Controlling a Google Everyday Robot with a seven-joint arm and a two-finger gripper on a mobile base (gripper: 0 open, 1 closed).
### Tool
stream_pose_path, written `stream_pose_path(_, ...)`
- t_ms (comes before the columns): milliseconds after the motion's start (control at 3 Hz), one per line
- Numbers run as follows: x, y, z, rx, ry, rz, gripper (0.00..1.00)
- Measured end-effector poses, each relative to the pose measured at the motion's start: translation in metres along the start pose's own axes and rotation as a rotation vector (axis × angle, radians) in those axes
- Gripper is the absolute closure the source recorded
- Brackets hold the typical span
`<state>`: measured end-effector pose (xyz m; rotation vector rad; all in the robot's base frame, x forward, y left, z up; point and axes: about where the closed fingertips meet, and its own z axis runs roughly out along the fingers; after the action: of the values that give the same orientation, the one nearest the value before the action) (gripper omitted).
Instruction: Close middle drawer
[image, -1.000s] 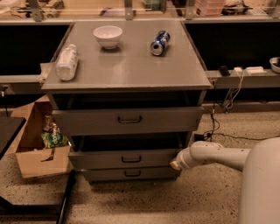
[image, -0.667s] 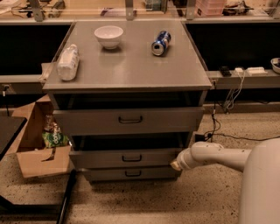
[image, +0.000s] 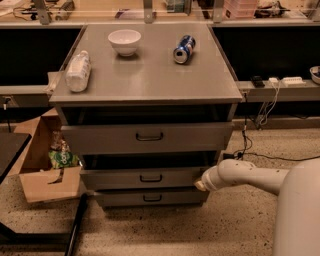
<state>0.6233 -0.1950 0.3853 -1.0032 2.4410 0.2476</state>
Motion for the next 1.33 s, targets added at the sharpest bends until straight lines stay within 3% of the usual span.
stream_pose_path(1000, -0.015, -0.011, -0.004, 0.022, -0.037, -0.015, 1.00)
stream_pose_path(1333, -0.019, -0.013, -0.014, -0.006, -0.073, -0.017, 1.00)
